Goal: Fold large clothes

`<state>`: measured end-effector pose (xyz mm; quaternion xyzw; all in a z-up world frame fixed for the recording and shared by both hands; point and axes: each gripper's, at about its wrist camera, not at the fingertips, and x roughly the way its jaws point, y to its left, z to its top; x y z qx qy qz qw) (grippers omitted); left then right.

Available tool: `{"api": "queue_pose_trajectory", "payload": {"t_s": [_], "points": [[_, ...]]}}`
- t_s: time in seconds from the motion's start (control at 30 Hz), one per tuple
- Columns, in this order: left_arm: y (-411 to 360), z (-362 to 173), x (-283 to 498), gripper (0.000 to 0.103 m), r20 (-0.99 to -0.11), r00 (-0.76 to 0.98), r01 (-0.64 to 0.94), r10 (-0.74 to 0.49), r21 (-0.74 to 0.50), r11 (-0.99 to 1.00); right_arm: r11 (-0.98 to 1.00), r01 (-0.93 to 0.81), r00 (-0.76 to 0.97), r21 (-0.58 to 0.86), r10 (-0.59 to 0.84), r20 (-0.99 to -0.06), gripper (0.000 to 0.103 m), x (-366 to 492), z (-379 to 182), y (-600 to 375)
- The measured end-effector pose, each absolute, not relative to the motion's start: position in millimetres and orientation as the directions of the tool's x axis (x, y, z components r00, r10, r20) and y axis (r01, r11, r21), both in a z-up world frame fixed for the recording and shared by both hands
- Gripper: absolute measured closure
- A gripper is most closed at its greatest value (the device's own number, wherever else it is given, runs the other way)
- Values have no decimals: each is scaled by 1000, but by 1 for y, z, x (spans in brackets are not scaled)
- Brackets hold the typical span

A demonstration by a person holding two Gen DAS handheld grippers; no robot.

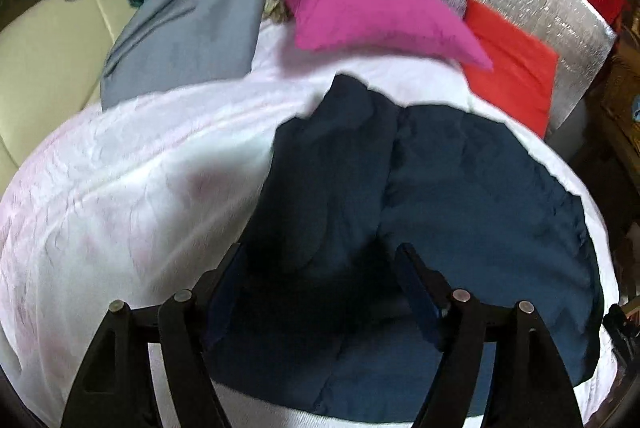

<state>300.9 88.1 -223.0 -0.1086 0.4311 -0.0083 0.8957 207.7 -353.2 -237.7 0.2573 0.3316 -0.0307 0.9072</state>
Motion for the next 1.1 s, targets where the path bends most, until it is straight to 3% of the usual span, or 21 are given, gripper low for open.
{"api": "queue_pose_trajectory", "payload": {"t_s": [0.2, 0.33, 0.43, 0.6, 0.8, 1.0, 1.03, 1.1], "points": [[82, -221, 308, 27, -759, 646, -64, -78, -156, 986, 869, 262, 770, 420, 74, -633, 56, 250, -229, -357], [78, -223, 311, 27, -747, 664, -50, -29, -83, 995, 857, 311, 667, 411, 111, -737, 56, 292, -261, -363], [79, -221, 311, 27, -734, 679, -42, -21, -67, 997, 871, 324, 643, 370, 84, -762, 56, 302, -258, -359], [82, -219, 312, 27, -720, 694, -45, -10, -57, 997, 910, 280, 698, 306, 26, -716, 54, 318, -218, -326], [85, -217, 311, 27, -712, 702, -51, -19, -77, 996, 937, 96, 681, 336, 184, -709, 54, 377, -200, -246], [89, -217, 315, 27, -708, 706, -61, -15, -83, 995, 940, 45, 552, 338, 259, -792, 54, 448, -225, -173], [91, -217, 316, 27, -708, 706, -65, -14, -85, 994, 947, 66, 530, 316, 235, -815, 54, 461, -235, -166], [92, -218, 317, 27, -708, 706, -68, -14, -87, 994, 953, 93, 527, 289, 199, -826, 42, 475, -244, -159]]}}
